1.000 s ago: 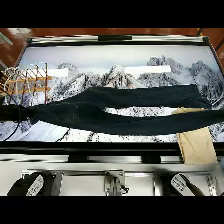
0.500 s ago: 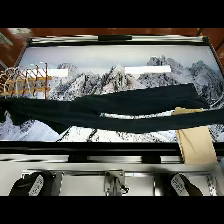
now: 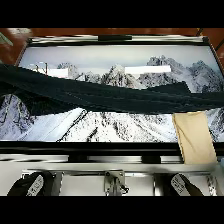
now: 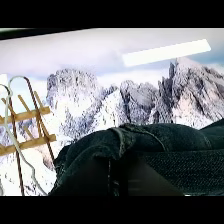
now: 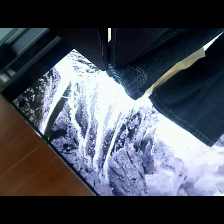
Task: Fold the shirts.
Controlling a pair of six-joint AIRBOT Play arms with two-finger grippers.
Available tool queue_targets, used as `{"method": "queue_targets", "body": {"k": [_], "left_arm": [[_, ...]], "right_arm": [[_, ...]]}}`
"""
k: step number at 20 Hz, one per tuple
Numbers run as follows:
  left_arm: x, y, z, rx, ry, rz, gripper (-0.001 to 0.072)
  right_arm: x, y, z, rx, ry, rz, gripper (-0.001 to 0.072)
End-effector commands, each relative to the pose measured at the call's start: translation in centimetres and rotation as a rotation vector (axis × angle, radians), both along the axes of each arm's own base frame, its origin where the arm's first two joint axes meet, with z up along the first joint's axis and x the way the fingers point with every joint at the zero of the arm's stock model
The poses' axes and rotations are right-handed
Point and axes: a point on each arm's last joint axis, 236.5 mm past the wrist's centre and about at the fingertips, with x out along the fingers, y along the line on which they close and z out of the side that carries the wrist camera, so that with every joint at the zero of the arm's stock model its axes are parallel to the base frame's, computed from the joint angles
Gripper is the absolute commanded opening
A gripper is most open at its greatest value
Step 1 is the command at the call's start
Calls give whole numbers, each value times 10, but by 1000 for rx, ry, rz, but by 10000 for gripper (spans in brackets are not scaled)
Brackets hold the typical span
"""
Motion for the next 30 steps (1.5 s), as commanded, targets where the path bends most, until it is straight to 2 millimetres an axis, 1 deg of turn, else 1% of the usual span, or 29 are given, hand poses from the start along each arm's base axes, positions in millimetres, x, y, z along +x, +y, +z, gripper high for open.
{"method": "queue_targets", "body": {"k": [1, 2, 3, 5, 7, 9, 10, 12, 14, 15, 16, 17, 18, 20, 21, 22, 24, 27, 29, 30], "left_arm": [[-23, 20, -43, 112, 214, 27, 81], [-28, 23, -49, 129, 245, 33, 81], [-30, 21, -52, 121, 258, 30, 81], [-39, 15, -67, 117, 323, 3, 81], [-53, 7, -94, 111, 424, -36, 80], [-68, -1, -123, 102, 503, -68, 79], [-75, -4, -136, 93, 533, -74, 79], [-93, -8, -163, 70, 587, -72, 79], [-111, -13, -187, 47, 632, -67, 79], [-121, -19, -195, 34, 650, -88, 79], [-131, -27, -202, 17, 665, -115, 80], [-139, -38, -203, -8, 666, -150, 80], [-143, -50, -200, -42, 651, -190, 80], [-149, -78, -186, -126, 606, -283, 80], [-155, -93, -179, -179, 609, -329, 80], [-162, -97, -179, -210, 643, -336, 80], [-173, -90, -195, -200, 728, -301, 80], [-180, -86, -234, -218, 843, -274, 80], [-173, -86, -262, -257, 866, -240, 80], [-163, -85, -272, -275, 845, -212, 80]], "right_arm": [[-8, -1, -4, 8, 32, -19, 92], [-9, 4, -9, 32, 46, -12, 92], [-12, 9, -15, 59, 70, -6, 92], [-16, 13, -24, 88, 101, -5, 92], [-21, 17, -39, 126, 149, -5, 92], [-27, 20, -59, 167, 213, -4, 92], [-30, 19, -67, 179, 243, -11, 92], [-35, 11, -77, 167, 280, -36, 92], [-35, -1, -76, 125, 279, -62, 92], [-33, -6, -74, 106, 270, -65, 91], [-30, -11, -73, 92, 267, -68, 91], [-29, -14, -73, 82, 266, -72, 92], [-27, -20, -74, 70, 271, -77, 92], [-24, -30, -78, 53, 288, -91, 92], [-23, -34, -82, 50, 301, -97, 92], [-20, -37, -85, 52, 308, -97, 92], [-13, -42, -90, 52, 310, -92, 92], [-3, -44, -100, 74, 316, -77, 92], [6, -41, -110, 108, 316, -55, 92], [9, -40, -114, 123, 319, -47, 92]]}}
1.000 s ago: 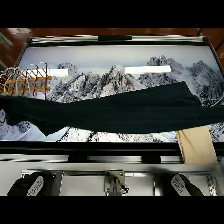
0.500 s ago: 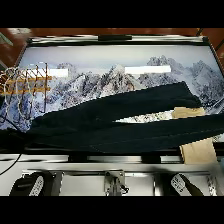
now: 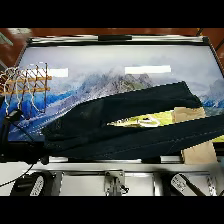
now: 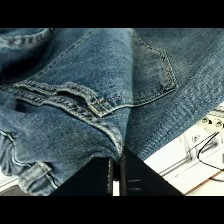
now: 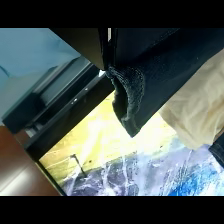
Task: Fold the shirts.
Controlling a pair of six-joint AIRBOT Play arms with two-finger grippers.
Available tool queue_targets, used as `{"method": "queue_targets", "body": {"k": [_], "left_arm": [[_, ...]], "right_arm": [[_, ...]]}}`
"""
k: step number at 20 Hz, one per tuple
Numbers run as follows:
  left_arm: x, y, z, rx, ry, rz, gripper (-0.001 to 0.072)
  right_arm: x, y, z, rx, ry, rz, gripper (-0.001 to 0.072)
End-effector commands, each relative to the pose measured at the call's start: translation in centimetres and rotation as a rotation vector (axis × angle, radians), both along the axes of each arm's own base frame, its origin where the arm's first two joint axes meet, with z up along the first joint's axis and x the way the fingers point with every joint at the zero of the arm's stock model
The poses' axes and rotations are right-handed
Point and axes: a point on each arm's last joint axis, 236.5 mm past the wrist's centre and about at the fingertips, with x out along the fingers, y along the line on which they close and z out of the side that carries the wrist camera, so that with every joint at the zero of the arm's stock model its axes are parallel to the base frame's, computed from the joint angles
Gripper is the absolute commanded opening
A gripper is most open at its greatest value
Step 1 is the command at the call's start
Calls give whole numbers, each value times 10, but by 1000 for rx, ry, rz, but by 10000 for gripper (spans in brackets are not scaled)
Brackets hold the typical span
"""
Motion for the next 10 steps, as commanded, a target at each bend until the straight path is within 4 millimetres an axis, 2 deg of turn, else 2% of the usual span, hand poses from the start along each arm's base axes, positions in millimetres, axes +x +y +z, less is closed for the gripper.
{"method": "queue_targets", "body": {"k": [1, 3, 4, 5, 6, 7, 8, 10], "left_arm": [[24, 2, -36, -28, -10, 100, 80], [43, 1, -41, -53, -52, 147, 82], [44, -6, -40, -79, -46, 125, 129], [40, -12, -40, -95, -25, 94, 353], [34, -14, -41, -100, 21, 88, 622], [27, -13, -40, -99, 68, 96, 666], [20, -10, -39, -85, 101, 94, 666], [4, 15, -44, 39, 164, 96, 665]], "right_arm": [[14, 3, -14, 50, -1, 23, 92], [17, 1, -19, 58, 6, 24, 92], [19, 0, -21, 58, 9, 26, 92], [19, -2, -22, 55, 11, 26, 92], [20, -4, -22, 48, 14, 23, 92], [19, -8, -22, 36, 17, 19, 92], [20, -10, -21, 27, 14, 18, 92], [23, -11, -21, 24, 7, 21, 92]]}}
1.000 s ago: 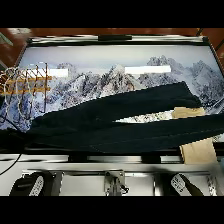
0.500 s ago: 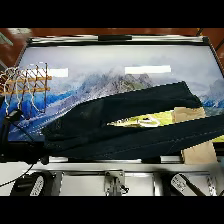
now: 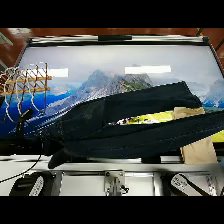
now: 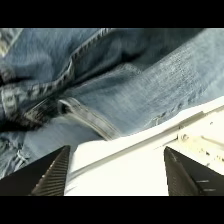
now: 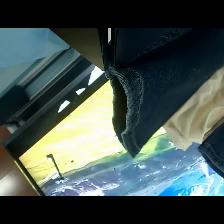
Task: Fold the shirts.
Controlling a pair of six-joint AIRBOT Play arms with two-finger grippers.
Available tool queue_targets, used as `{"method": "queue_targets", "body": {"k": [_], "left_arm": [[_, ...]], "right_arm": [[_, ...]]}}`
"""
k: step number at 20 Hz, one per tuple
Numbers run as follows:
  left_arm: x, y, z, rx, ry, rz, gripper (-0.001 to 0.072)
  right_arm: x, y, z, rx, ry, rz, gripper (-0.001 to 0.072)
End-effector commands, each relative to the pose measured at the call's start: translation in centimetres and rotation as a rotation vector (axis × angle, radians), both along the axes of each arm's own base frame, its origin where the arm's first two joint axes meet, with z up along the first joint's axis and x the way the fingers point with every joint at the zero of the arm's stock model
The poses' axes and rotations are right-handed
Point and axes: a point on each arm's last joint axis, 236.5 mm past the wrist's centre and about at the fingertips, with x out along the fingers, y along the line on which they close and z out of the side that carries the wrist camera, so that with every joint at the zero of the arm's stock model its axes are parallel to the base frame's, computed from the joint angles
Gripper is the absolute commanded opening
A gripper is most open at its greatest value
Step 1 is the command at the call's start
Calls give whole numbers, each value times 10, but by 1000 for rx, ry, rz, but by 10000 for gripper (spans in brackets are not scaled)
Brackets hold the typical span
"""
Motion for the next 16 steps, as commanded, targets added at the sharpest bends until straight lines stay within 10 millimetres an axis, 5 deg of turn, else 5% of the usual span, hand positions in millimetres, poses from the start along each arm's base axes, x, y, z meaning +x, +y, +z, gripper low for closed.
{"method": "queue_targets", "body": {"k": [1, 3, 6, 11, 13, 16], "left_arm": [[-27, 38, -13, 182, 130, -17, 665], [-41, 72, -26, 341, 174, -54, 666], [-56, 62, -31, 334, 214, -135, 666], [-89, 57, -70, 374, 377, -149, 666], [-87, 56, -86, 367, 378, -112, 666], [-48, 52, -89, 348, 257, 30, 665]], "right_arm": [[5, -4, -2, -8, -5, 2, 92], [7, -3, -5, 6, -4, 6, 92], [13, 3, -11, 40, -11, 19, 92], [17, 4, -13, 51, -18, 25, 93], [16, 4, -14, 52, -17, 25, 93], [22, 11, -14, 81, -39, 40, 93]]}}
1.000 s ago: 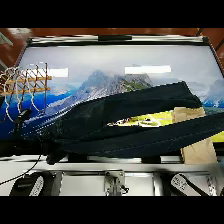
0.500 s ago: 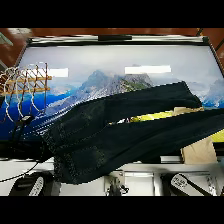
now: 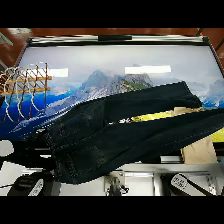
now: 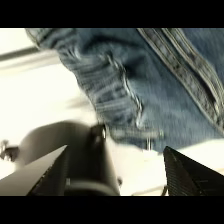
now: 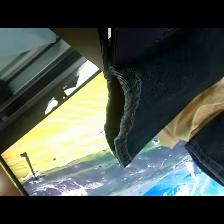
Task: Fold the shirts.
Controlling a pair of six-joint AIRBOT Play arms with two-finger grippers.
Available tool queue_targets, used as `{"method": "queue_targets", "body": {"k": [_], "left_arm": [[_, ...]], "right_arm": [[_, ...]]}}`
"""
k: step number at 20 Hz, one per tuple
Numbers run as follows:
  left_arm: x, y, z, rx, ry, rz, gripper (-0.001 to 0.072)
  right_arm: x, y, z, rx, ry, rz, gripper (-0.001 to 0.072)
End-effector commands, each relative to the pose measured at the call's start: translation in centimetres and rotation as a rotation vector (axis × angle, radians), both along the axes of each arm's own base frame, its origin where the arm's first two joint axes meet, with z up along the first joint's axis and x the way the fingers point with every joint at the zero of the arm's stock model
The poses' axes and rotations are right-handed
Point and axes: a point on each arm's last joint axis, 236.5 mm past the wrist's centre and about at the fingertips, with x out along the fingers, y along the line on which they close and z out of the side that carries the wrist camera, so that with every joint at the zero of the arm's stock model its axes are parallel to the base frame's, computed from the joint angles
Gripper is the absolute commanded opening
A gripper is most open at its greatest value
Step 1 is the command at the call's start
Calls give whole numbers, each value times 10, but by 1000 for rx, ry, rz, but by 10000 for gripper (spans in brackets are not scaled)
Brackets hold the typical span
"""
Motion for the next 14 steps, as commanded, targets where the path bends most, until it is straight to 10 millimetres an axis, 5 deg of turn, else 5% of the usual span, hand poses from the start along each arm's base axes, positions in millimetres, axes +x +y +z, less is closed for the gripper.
{"method": "queue_targets", "body": {"k": [1, 3, 5, 6, 12, 14], "left_arm": [[43, -2, -5, 4, -154, 138, 665], [71, -1, 6, -6, -252, 212, 664], [82, 8, 8, 17, -265, 243, 664], [85, 14, 7, 33, -257, 257, 665], [120, 65, 10, 172, -281, 339, 667], [122, 71, -4, 175, -215, 346, 686]], "right_arm": [[11, 13, -2, 51, -39, 27, 93], [16, 16, -8, 82, -38, 36, 126], [14, 20, -26, 137, 17, 35, 426], [16, 26, -36, 180, 39, 49, 517], [60, 58, -34, 308, -113, 155, 517], [64, 62, -32, 321, -131, 164, 517]]}}
